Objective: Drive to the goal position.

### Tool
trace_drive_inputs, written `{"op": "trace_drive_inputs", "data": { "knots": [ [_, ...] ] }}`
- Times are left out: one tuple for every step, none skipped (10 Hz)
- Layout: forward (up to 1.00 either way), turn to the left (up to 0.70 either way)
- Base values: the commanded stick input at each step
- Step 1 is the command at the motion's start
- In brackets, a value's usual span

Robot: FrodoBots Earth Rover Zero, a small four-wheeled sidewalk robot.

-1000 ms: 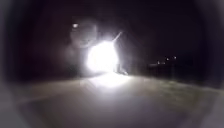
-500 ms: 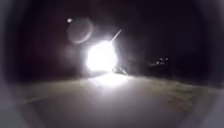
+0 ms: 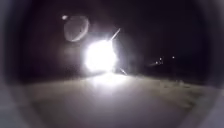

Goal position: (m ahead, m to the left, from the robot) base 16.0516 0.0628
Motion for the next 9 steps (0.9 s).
{"op": "trace_drive_inputs", "data": {
  "knots": [
    [1.0,0.0],
    [1.0,0.0],
    [1.0,0.0],
    [1.0,0.0],
    [1.0,0.0],
    [1.0,0.0],
    [1.0,0.0],
    [1.0,0.0],
    [1.0,0.0]
  ]
}}
